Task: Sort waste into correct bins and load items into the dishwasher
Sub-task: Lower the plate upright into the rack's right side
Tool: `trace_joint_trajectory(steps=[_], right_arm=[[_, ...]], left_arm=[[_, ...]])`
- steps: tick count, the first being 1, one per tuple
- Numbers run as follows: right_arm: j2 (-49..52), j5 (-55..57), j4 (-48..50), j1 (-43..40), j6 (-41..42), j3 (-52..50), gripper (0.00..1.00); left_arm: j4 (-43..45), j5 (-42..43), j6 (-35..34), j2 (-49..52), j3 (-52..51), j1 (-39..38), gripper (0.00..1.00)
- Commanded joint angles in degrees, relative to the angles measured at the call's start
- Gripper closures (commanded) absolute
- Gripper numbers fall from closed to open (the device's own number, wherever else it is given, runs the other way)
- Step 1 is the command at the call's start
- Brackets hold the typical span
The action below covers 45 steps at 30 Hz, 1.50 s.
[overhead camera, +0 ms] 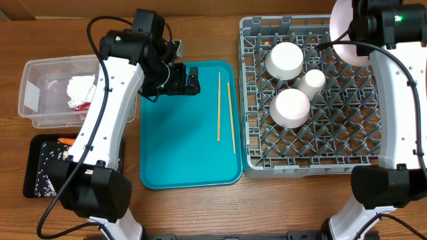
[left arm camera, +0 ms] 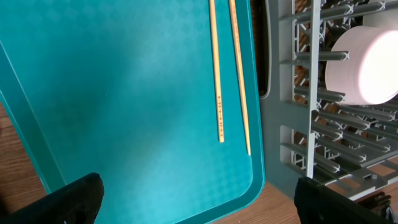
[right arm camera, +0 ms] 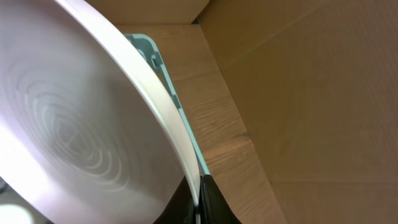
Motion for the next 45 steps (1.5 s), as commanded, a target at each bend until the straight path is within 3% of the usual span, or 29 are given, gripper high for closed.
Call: trace_joint_trajectory(steps=[1,27,39,45], right_arm=[[-1.1,1.5,0.8,-0.8,-2.4,-3.0,0.96],[-1.1,2.4,14.0,-1.9,-4.9,-19.5,0.96],[-1.0,12.0,20.0,-1.9,-12.7,-19.9,0.96],[-1.0,7.9,18.7,-1.9,-11.5,-19.9,0.96]], left_arm=[[0.0,-0.4,0.7,-1.1,1.4,-0.2,0.0],[0.0,-0.4,0.7,-1.1,1.4,-0.2,0.0],[0.0,-0.4,0.7,-1.1,1.4,-0.2,0.0],[0.0,-0.4,0.7,-1.1,1.4,-0.2,0.0]])
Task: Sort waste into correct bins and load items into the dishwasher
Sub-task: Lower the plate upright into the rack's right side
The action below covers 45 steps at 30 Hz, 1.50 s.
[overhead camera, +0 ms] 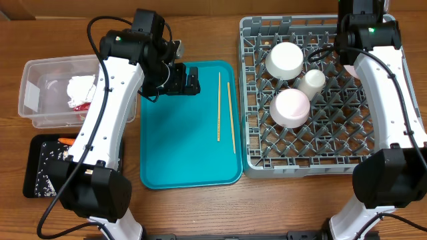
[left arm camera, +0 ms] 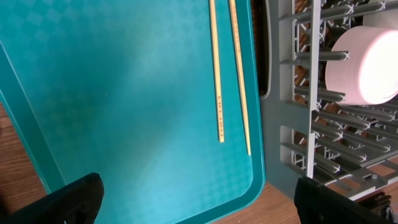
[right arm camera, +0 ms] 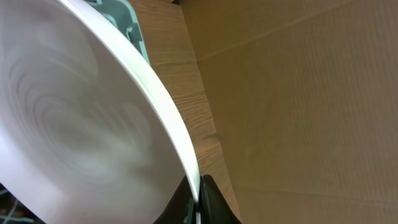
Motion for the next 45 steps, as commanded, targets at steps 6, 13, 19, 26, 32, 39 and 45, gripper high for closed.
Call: trace_joint_trajectory(steps=[6,13,19,26,32,39,45], right_arm=[[-1.0,-2.6,-1.1,-0.5,3.2,0.0,0.96],[-1.0,-4.1,-1.3,-0.6,4.8,0.0,0.96],[-0.8,-4.1,-0.3,-2.2,4.7,-0.9,0.96],[-0.7,-7.5,1.3,-3.6,3.4,-3.0,0.96],[-0.7,-9.8,1.5,-3.0,3.4,-3.4,0.96],[-0.7,-13.3,1.2,-3.0,3.9,-3.4,0.96],[-0.7,-17.6,0.9,-3.0,3.9,-3.4,0.73]], left_arm=[[0.0,-0.4,0.7,-1.1,1.4,-0.2,0.0],[0.0,-0.4,0.7,-1.1,1.4,-0.2,0.0],[0.0,-0.4,0.7,-1.1,1.4,-0.2,0.0],[0.0,-0.4,0.7,-1.1,1.4,-0.2,0.0],[0.0,-0.4,0.7,-1.1,1.4,-0.2,0.0],[0.0,-0.4,0.7,-1.1,1.4,-0.2,0.0],[0.0,-0.4,0.7,-1.1,1.4,-0.2,0.0]])
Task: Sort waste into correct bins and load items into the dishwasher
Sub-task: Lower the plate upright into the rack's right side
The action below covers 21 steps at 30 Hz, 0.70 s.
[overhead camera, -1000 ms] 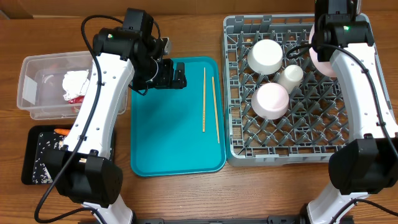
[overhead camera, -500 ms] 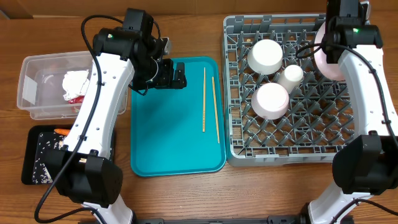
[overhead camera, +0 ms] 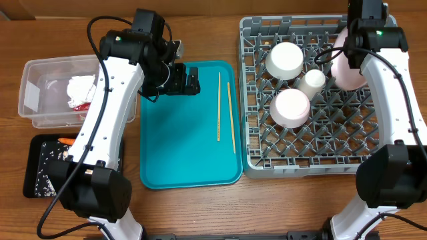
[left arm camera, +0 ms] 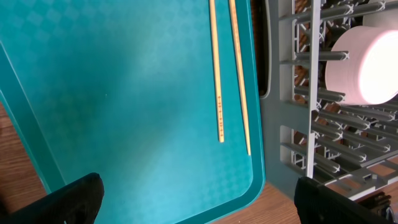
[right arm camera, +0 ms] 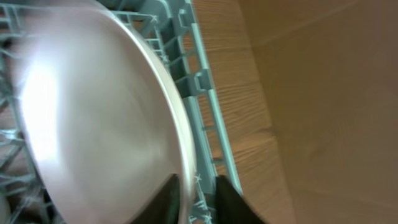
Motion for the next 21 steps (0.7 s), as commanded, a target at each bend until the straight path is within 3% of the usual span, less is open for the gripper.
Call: trace_joint_trajectory(steps=[1,3,7,15,21], right_arm=[[-0.7,-4.5,0.2,0.2,0.7,-0.3,0.69],[-0.7,-7.1,0.2,0.2,0.7,-0.3,0.59],[-0.7,-10.7,-0.5,0.2,0.8,0.0,0.53],[-1.9,-11.5,-1.1,0.2,4.6,3.5,0.21],[-3.5,-13.8,-1.1,0.2,4.6,4.2,0.17]], left_arm=[[0.0,-0.4,0.7,-1.1,1.4,-0.2,0.0],[0.0,-0.4,0.7,-1.1,1.4,-0.2,0.0],[0.0,-0.4,0.7,-1.1,1.4,-0.2,0.0],[0.0,-0.4,0.7,-1.1,1.4,-0.2,0.0],[0.0,-0.4,0.7,-1.1,1.4,-0.2,0.0]])
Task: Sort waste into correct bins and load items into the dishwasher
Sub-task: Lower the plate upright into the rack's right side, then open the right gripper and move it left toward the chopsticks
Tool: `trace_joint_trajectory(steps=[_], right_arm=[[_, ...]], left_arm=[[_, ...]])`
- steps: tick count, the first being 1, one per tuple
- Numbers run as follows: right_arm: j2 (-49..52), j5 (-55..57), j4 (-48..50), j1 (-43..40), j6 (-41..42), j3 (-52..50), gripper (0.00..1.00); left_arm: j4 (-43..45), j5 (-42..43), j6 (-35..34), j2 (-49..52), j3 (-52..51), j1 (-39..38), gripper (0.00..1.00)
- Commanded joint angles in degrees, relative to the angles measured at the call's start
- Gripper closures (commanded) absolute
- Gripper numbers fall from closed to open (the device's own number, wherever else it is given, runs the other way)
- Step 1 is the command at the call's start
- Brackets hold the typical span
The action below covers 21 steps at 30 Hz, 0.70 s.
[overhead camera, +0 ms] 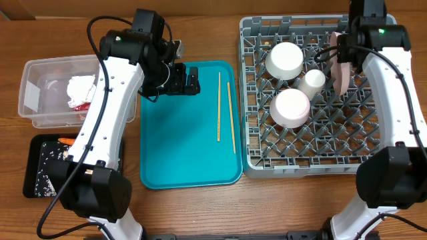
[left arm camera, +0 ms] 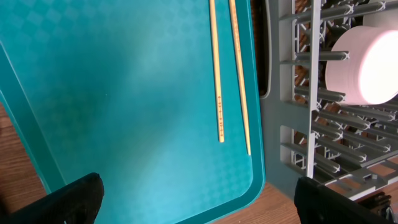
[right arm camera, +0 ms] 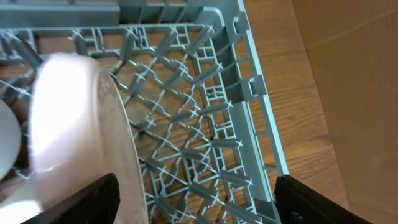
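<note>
A pink plate (overhead camera: 338,72) stands on edge among the tines at the right of the grey dishwasher rack (overhead camera: 313,160). In the right wrist view the plate (right arm camera: 81,137) fills the left side. My right gripper (overhead camera: 343,53) sits just above it, open, with the plate's rim by its left finger (right arm camera: 84,202). Two pink bowls (overhead camera: 285,60) (overhead camera: 289,108) and a cup (overhead camera: 311,81) lie upside down in the rack. Two chopsticks (overhead camera: 219,107) (left arm camera: 217,74) lie on the teal tray (overhead camera: 180,147). My left gripper (overhead camera: 181,79) hangs open and empty over the tray's far end.
A clear plastic bin (overhead camera: 57,90) holding crumpled white waste stands at the left. A black tray (overhead camera: 43,167) with an orange scrap lies in front of it. A cardboard wall (right arm camera: 360,74) rises beyond the rack's right edge.
My right gripper was shut on the plate's rim with the plate tilted in the rack. Now the gripper is open and the plate stands on edge there. The left arm has not moved.
My right gripper first held the pink plate over the rack's far right corner. It then held it lower over the rack's right side, then leaning among the tines. Now the plate stands in the rack, let go. The left arm stayed still over the tray.
</note>
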Motion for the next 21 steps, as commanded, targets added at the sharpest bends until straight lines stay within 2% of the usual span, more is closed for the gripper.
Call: trace_joint_trajectory(steps=[1,6,13,21], right_arm=[[-3.4,-2.7,0.3,0.2,0.7,2.1,0.17],[-4.7,-7.3,0.3,0.2,0.7,2.1,0.17],[-7.5,-19.7,-0.3,0.2,0.7,2.1,0.14],[-8.1,-53.7,-3.5,0.4,0.7,2.1,0.18]], left_arm=[[0.0,-0.4,0.7,-1.1,1.4,-0.2,0.0],[0.0,-0.4,0.7,-1.1,1.4,-0.2,0.0],[0.0,-0.4,0.7,-1.1,1.4,-0.2,0.0],[0.0,-0.4,0.7,-1.1,1.4,-0.2,0.0]])
